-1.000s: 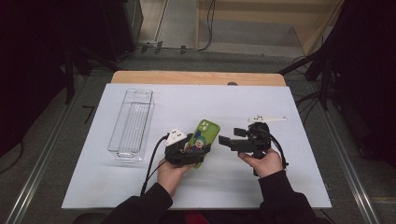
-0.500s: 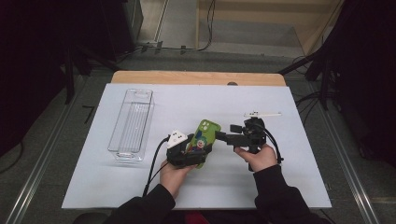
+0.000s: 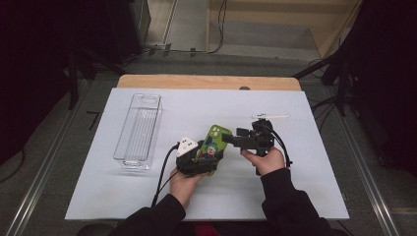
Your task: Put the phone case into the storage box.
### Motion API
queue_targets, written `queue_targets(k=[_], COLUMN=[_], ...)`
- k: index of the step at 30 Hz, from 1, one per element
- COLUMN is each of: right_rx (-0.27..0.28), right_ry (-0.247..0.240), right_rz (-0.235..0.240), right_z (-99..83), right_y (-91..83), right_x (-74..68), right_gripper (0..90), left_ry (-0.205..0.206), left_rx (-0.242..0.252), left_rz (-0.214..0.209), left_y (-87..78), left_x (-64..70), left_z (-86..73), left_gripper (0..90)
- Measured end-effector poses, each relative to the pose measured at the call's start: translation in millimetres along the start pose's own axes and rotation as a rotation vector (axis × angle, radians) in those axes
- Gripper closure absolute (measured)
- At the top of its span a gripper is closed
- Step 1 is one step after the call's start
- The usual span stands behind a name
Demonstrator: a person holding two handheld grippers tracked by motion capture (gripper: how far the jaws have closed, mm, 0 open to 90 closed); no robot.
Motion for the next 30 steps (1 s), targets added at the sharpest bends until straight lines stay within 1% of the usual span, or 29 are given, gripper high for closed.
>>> queue_targets(k=[2, 4, 7, 8, 10, 11, 13, 15, 16, 21, 23, 27, 30], right_rx=[-0.002, -0.004, -0.006, -0.006, 0.004, 0.006, -0.001, -0.007, -0.006, -0.029, -0.030, -0.018, -0.008], right_ry=[0.005, 0.012, 0.024, 0.030, 0.040, 0.048, 0.069, 0.089, 0.095, 0.151, 0.168, 0.186, 0.189], right_rz=[0.000, 0.006, 0.012, 0.012, 0.012, 0.013, 0.021, 0.028, 0.031, 0.054, 0.058, 0.059, 0.071], right_z=[1.6, 2.5, 3.5, 3.7, 4.7, 5.2, 6.1, 6.8, 7.1, 7.4, 7.6, 8.6, 9.1], right_y=[2.6, 5.2, 9.3, 10.1, 10.3, 10.4, 11.6, 13.5, 14.2, 20.3, 21.5, 19.9, 19.5], right_x=[-0.1, -0.4, -0.2, -0.2, -0.1, -0.3, -0.6, -1.1, -1.2, 0.2, 1.3, 2.7, 3.3], right_gripper=[20.1, 21.3, 23.9, 25.8, 32.7, 33.6, 39.5, 42.1, 44.0, 52.3, 57.5, 67.2, 69.4], left_ry=[-0.006, 0.002, 0.003, 0.001, -0.001, -0.003, -0.009, -0.013, -0.012, -0.015, -0.017, -0.019, -0.015], left_rx=[0.002, 0.009, 0.015, 0.015, 0.015, 0.015, 0.020, 0.019, 0.021, 0.021, 0.021, 0.031, 0.029], left_rz=[-0.001, 0.007, 0.010, 0.011, 0.011, 0.012, 0.014, 0.007, 0.015, 0.015, 0.017, 0.011, 0.013], left_y=[-0.1, -0.5, -0.9, -1.2, -1.6, -2.0, -2.2, -2.4, -2.7, -2.6, -2.9, -3.9, -3.6], left_x=[-0.3, 0.2, 1.0, 1.0, 1.0, 0.9, 1.3, 1.6, 1.8, 2.6, 2.1, 2.3, 2.6], left_z=[-0.1, 0.0, 0.5, 0.6, 1.0, 1.2, 1.8, 2.2, 2.3, 2.3, 2.2, 3.4, 3.2], left_gripper=[16.6, 16.6, 16.6, 16.6, 16.6, 16.6, 16.6, 16.6, 16.6, 16.6, 16.6, 16.6, 16.6])
Point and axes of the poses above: each handheld gripper's, and its own axes: y roughly forward along the jaws, z roughly out of its top, x roughly to its right, the point moved 5 cm from there along y, roughly forward along the jaws, and after that the axes turned 10 degrees about -x, right-handed, at the moved point
